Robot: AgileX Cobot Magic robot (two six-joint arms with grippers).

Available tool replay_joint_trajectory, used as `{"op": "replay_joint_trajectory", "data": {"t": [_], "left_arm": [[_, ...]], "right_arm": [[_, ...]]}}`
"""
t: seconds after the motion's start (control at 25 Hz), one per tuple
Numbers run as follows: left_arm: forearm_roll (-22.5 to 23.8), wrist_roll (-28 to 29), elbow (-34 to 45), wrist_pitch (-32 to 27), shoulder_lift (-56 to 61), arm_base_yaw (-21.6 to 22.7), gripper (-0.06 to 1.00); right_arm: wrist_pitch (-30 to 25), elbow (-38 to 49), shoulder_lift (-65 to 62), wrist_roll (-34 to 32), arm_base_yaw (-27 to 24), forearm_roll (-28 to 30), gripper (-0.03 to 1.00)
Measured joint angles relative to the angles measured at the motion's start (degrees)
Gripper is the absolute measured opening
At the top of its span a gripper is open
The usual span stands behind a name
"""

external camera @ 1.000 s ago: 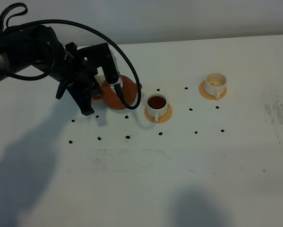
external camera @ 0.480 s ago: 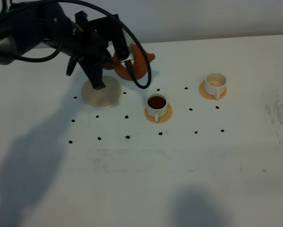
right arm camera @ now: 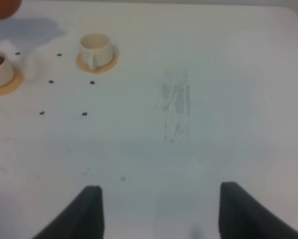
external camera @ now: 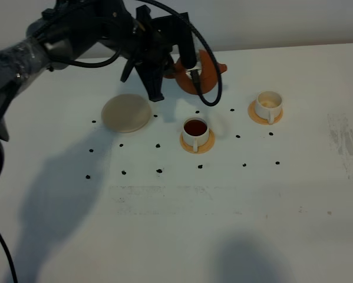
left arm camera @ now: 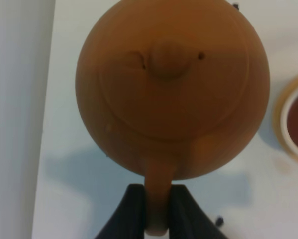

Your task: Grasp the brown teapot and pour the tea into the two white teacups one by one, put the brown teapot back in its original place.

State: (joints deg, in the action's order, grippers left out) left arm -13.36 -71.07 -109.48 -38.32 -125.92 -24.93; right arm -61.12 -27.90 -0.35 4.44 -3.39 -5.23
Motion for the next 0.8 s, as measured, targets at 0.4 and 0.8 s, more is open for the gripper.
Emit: {"op": "replay_joint_trajectory", "data": {"t": [0.4,0.8], "left_arm": [[-0.1,-1.9,-7.0,-0.3,-5.5,-3.2,0.1],[1.8,-4.6,-7.1,3.1,-7.6,-4.8,0.1]], "right_arm": [[0.0,0.0,0.0,0.0,0.0,0.0,0.51],[0.0,0.0,0.0,0.0,0.0,0.0,0.51]]}}
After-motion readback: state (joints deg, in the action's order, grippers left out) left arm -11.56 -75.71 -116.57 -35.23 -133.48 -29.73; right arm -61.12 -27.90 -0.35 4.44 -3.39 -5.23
